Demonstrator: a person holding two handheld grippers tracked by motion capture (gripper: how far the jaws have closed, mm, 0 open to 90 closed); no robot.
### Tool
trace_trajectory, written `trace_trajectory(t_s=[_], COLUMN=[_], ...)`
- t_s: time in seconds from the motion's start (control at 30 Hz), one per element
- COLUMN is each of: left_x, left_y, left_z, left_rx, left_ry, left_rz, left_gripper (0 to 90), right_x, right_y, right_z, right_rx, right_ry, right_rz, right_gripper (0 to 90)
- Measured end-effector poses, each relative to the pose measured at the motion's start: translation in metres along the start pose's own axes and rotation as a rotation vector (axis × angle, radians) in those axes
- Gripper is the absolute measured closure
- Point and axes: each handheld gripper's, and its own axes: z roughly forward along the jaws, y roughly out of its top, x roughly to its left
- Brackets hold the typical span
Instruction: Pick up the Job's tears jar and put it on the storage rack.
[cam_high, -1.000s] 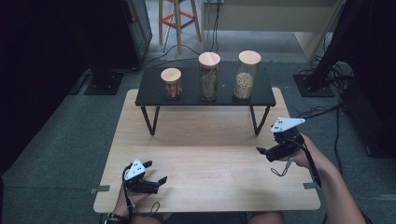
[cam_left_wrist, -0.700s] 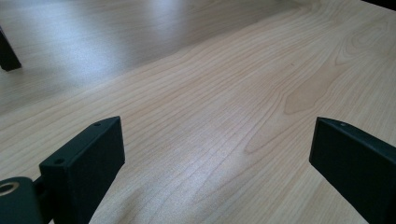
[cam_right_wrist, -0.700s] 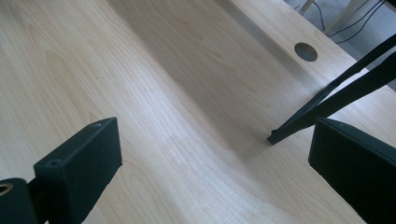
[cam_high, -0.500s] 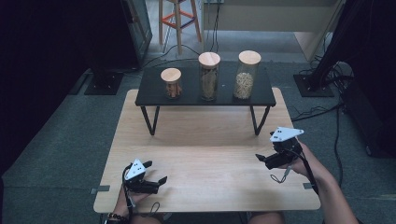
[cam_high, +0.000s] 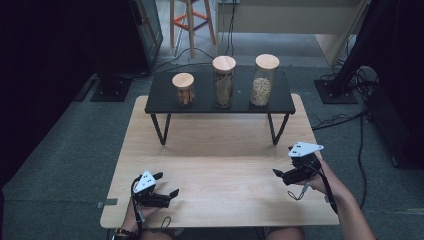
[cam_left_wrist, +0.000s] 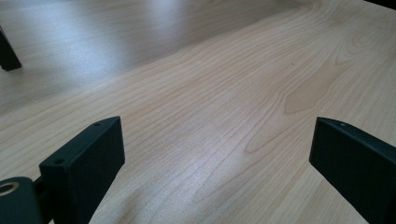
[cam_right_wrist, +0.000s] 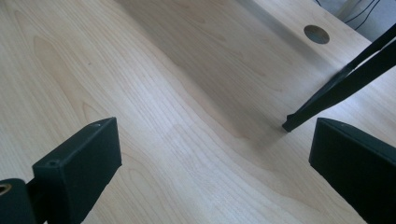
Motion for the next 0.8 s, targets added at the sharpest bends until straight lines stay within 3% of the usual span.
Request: trace_trajectory(t_s=[0.8], left_x=[0.000], left_y=[0.001], left_z=[0.001], left_rx=[0.009], left_ry=[0.002], left_rz=[-0.002], left_gripper=[3.4], right_x=[0.012], right_y=[-0.040], right_z=[0.030], right_rx=[0.047], right_ry=[-0.029], right_rz=[0.040], right_gripper=[1.5])
